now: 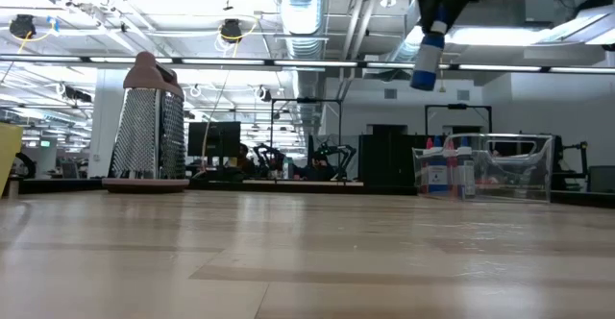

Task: Pick & Place Food Item
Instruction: Put the blue food coloring bottle into the transparent bin

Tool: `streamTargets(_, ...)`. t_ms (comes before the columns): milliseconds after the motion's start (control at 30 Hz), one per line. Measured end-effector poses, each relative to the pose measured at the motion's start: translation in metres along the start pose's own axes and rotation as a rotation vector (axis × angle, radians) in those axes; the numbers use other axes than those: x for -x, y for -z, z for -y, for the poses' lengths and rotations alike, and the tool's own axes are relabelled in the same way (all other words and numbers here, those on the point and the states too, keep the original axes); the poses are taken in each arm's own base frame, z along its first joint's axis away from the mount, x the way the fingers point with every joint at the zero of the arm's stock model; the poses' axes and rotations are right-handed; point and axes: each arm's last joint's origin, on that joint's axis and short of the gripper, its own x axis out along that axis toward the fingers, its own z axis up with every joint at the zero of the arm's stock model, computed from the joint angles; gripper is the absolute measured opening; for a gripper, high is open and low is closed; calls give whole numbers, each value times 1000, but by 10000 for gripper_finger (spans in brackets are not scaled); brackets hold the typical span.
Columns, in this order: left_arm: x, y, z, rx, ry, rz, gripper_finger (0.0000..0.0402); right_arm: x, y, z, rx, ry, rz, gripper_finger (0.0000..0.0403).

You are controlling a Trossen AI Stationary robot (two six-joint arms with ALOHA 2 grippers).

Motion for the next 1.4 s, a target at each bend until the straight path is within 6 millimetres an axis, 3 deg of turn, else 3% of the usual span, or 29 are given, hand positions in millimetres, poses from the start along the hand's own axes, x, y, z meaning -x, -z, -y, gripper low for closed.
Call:
streamTargets(133,-2,-2,-6,-27,-34,7,218,1,-29,48,-90,-29,-47,102)
streamTargets(267,-4,-4,-15,-47,-95,18,218,-8,-55,76,-93,-23,-73,102)
streamTargets(433,-7,-8,-31,-21,-169,30,218,-35,-84,94,-36,18,-142,102)
streamTargets(633,-9,-11,-42,14,-216,42,218,-63,-105,104,48,64,-214,102)
streamTargets(833,-9,-14,-43,49,-231,70,218,-70,-102,118,95,90,-244,102)
streamTargets(1000,-9,-14,-44,54,-256,80,218,-92,-81,127,126,100,-287,102)
streamTargets(1133,-9,-15,-43,65,-263,98,218,-105,-72,127,103,52,-181,102)
streamTargets(1400,-9,-21,-44,85,-261,156,218,-137,-59,131,117,60,-199,102)
